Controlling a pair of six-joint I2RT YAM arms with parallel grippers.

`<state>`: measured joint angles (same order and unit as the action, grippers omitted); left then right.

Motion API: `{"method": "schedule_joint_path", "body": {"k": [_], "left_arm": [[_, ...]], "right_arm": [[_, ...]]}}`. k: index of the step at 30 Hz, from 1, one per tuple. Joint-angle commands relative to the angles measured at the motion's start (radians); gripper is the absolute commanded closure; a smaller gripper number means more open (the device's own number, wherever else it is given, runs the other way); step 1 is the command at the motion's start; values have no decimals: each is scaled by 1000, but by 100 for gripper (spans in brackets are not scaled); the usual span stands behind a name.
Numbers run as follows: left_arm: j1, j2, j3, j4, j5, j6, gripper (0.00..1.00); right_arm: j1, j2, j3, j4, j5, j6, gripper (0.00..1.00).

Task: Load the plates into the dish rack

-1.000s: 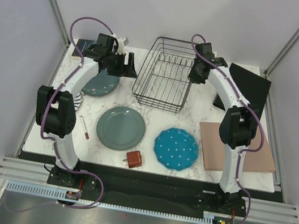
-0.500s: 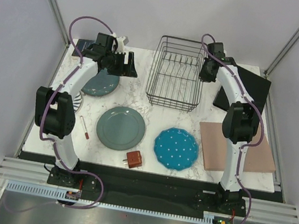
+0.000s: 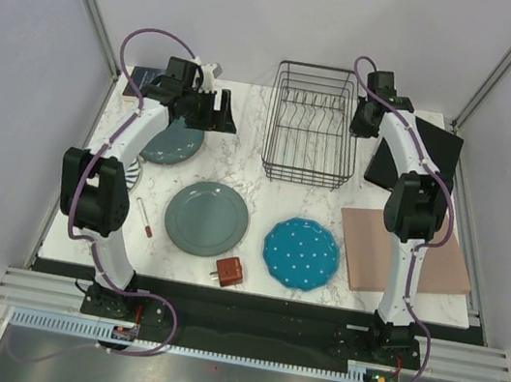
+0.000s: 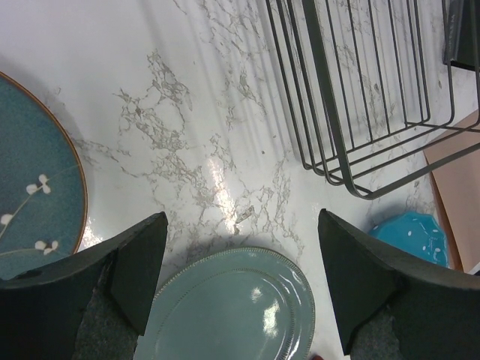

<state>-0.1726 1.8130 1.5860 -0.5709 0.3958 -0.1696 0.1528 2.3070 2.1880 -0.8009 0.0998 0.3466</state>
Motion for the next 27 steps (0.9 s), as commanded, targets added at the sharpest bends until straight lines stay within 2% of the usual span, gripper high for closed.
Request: {"method": "schedule_joint_path", "body": {"k": [1,9,11,12,15,18,23,27], "left_arm": [[-8,0,26,22,14,16,12],[-16,25,43,23,12,15,11],[-19,28,40,20,6,16,11],[-19,29,37,22,5,16,10],[-19,26,31,20,3,22,9],[-19,5,22,20,-6,30,8],[-19,-56,-20,3,-58,47,7],[8,-208,-144,-17,-117,53,4]], "right_arm": [[-38,-26,38,94,51,49,100],[-48,-32,3,95,71,48,100],[-48,-24,4,100,58,39,90],[-50,-23,1,104,46,32,77],[-50,-23,-2,106,35,19,61],[-52,-58,-33,105,32,8,51],[-55,-190,-138,101,12,0,43],[-55,-384,-272,95,-41,-24,40]]}}
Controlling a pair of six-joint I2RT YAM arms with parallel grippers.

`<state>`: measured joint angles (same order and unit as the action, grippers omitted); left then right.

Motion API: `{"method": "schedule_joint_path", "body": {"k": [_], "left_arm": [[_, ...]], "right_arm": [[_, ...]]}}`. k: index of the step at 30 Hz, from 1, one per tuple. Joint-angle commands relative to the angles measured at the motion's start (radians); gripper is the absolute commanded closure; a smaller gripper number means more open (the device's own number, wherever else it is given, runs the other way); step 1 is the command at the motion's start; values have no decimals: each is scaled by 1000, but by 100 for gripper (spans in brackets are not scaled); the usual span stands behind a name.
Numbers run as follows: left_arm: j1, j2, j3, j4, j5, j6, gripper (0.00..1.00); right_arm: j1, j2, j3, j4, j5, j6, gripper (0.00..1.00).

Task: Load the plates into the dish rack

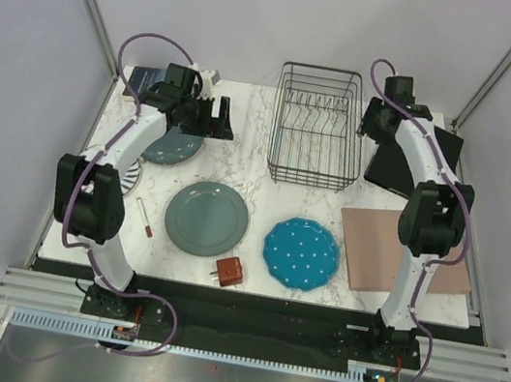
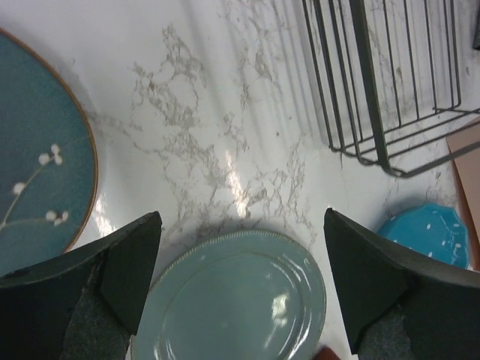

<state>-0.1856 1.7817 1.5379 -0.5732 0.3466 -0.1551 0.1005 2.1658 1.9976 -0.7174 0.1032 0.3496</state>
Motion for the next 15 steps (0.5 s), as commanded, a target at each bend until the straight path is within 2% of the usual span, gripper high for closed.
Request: {"method": "schedule_joint_path", "body": {"k": [1,5,7,9,11,13,15], "left_arm": [[53,-203,-131,-19,-66,38,4],[184,-275,-283,-69,-12,29,4],[274,-304,-320,-80,-3,2,4],[304,-324,-384,-80,2,-46,6],[319,-358,-464,-63,32,-75,8],[318,-379,-505,-57,55,-87,14],[319,-406,-554,-57,39,-93,16]], "right_arm": [[-2,-279,-147,10,-59,-31,39],[4,-457,-348,33,-196,-35,36],[14,-564,-519,119,-366,-55,36],[57,-633,-662,217,-516,-60,37],[126,-641,-723,266,-618,-64,37],[180,-612,-761,311,-719,-69,38],[252,-563,-757,338,-752,-77,38]]}}
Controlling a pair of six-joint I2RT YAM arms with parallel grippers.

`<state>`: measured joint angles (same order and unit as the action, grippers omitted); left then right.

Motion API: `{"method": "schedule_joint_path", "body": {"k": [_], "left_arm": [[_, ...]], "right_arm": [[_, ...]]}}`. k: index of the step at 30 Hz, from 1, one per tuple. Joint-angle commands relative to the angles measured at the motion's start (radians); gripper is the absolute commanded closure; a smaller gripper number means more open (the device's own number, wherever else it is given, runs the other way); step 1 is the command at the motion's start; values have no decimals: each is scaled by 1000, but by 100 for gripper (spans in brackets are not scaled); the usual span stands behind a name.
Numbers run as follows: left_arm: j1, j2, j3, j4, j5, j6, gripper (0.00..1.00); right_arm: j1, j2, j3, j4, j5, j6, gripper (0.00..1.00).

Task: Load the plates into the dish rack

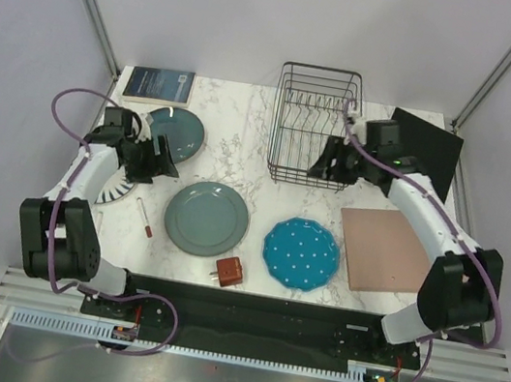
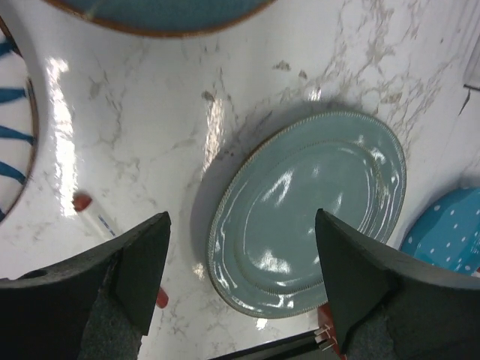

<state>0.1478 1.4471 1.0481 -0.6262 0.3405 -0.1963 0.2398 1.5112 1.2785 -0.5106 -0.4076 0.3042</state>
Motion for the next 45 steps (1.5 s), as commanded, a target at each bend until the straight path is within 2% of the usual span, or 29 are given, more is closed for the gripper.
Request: {"method": "schedule_joint_path", "body": {"k": [1,5,8,13,21,24,27,33,34,35,37,38,43,45], "left_arm": [[-10,-76,-80,-4,32,-57,17],[53,-88,-163,-6,43,-179,26],[52,-77,-198,8,48,-186,31],[50,8,-192,23,95,-198,33],[50,150,-152,5,149,-169,45],[52,194,-149,-1,189,-138,51],[52,242,-152,-9,286,-89,57],[52,282,-161,-13,397,-8,62],[53,286,-160,-13,414,4,65],[52,291,-155,-13,428,11,73],[52,294,-149,-18,456,33,78],[52,294,-145,-29,468,44,83],[61,314,-100,-82,552,132,95],[70,320,-70,-124,592,158,96]], "right_arm": [[133,105,-36,154,-253,-30,38],[222,185,-57,318,-234,31,38],[277,228,-73,392,-232,85,38],[355,282,-57,392,-220,107,38],[383,333,-44,392,-188,115,38],[383,334,-47,388,-180,107,37],[385,339,-60,385,-177,101,37],[385,317,-102,385,-165,87,36],[385,310,-107,383,-163,85,36],[385,305,-117,383,-158,85,36],[385,297,-126,380,-157,81,36],[385,294,-134,379,-157,76,36],[385,277,-145,368,-154,47,34],[385,273,-146,366,-151,38,34]]}}
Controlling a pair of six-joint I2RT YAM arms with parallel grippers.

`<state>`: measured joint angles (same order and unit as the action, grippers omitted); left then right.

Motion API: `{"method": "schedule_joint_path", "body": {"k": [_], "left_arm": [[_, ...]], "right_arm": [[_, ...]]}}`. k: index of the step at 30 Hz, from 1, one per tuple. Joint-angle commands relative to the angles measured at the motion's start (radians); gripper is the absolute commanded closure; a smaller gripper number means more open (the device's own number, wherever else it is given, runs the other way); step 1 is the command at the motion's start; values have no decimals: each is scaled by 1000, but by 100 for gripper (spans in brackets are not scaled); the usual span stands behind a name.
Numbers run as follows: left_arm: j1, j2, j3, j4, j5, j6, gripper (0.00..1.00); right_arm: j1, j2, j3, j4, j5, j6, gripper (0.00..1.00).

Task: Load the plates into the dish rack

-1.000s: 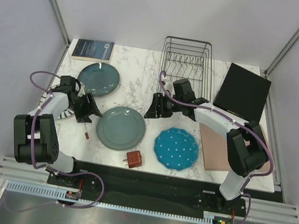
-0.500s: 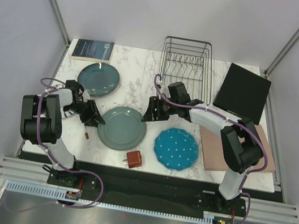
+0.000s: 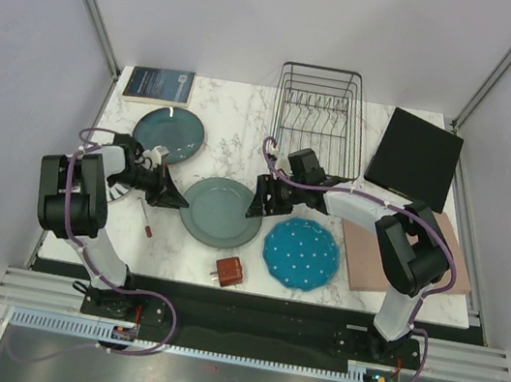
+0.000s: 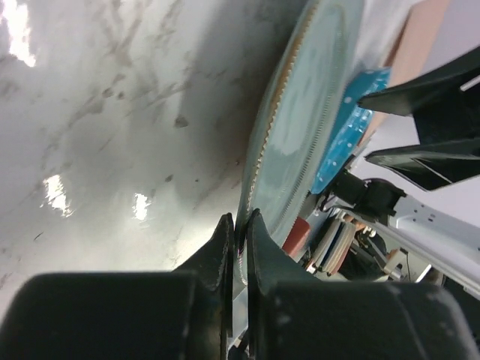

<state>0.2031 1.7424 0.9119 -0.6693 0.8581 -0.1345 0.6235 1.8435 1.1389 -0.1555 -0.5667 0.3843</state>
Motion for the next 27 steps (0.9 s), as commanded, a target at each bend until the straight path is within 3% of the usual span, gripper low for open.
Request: {"method": "schedule_joint_path", "body": {"k": [1,5,10,20,27], "left_arm": [[16,32,76,-98,82,130,98],[21,97,145,-249,114,234,98],[36,180,174,-437,251,361,98],[62,134,115,-423,262,360,98],[64,131,91,-385,171,297,98]], "right_arm": [[1,-62,-5,10,8,-45,34],[1,-63,5,1,10,-39,33],[1,-67,-1,-7,24,-25,32],[1,-23,-38,51,36,125,28],[11,43,-8,74,77,183,27]]}}
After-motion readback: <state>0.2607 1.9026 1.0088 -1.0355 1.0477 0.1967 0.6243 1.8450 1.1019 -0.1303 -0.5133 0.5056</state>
